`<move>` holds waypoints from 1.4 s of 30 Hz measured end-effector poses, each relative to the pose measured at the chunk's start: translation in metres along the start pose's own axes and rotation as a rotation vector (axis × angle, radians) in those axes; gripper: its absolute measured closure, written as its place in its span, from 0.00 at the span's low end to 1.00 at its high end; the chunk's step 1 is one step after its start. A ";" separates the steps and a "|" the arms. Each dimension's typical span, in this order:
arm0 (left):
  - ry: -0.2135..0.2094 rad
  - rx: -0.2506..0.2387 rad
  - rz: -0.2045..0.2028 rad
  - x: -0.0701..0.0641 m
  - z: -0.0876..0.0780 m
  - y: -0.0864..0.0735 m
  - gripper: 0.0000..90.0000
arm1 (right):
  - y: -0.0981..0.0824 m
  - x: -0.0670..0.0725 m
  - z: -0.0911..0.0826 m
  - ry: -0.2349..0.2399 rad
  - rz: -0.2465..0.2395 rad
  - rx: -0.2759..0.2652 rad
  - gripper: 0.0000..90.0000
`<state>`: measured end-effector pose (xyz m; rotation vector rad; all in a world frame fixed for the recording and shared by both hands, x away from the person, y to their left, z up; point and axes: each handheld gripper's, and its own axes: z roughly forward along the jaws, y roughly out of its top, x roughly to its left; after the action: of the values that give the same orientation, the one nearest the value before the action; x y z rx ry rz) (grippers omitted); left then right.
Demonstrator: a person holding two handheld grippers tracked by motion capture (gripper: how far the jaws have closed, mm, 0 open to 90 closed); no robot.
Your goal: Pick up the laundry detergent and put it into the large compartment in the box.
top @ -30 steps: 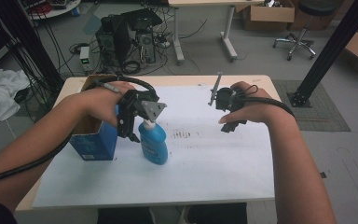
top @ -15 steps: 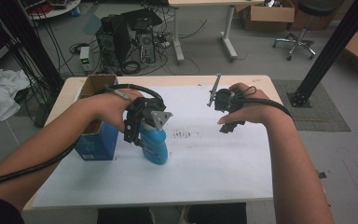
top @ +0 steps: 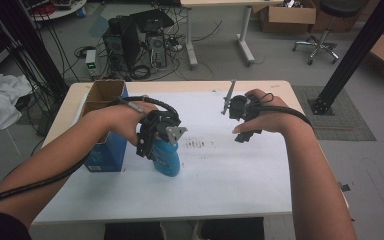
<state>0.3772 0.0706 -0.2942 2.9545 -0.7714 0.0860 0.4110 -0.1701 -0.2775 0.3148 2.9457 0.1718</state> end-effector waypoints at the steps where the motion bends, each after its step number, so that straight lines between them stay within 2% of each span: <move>1: 0.003 -0.006 0.002 0.000 0.000 0.000 0.03 | 0.000 0.000 0.000 -0.001 -0.001 0.002 0.18; 3: 0.007 0.000 0.015 0.001 0.000 0.000 0.03 | -0.001 0.000 0.000 -0.002 0.001 0.000 0.18; 5: 0.011 -0.001 0.009 0.000 0.000 0.000 0.04 | -0.001 -0.001 0.000 0.000 0.002 0.002 0.18; 11: 0.012 0.007 0.026 -0.001 0.000 0.000 0.13 | -0.001 -0.001 0.001 0.005 0.003 0.000 0.18; 12: 0.009 0.008 0.026 -0.001 0.000 0.000 0.17 | -0.001 -0.001 0.002 0.004 0.002 -0.002 0.18; 16: 0.025 0.011 0.032 -0.001 -0.001 0.000 0.18 | -0.001 -0.002 0.002 0.004 0.001 0.003 0.18; 20: 0.047 0.012 0.052 -0.002 -0.002 0.000 0.23 | -0.001 -0.002 0.004 0.004 0.004 0.003 0.18; 42: 0.051 0.031 0.063 -0.004 0.000 0.000 0.33 | 0.000 -0.003 0.006 0.009 0.003 0.005 0.18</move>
<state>0.3740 0.0722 -0.2940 2.9448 -0.8646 0.1779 0.4153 -0.1706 -0.2832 0.3195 2.9548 0.1662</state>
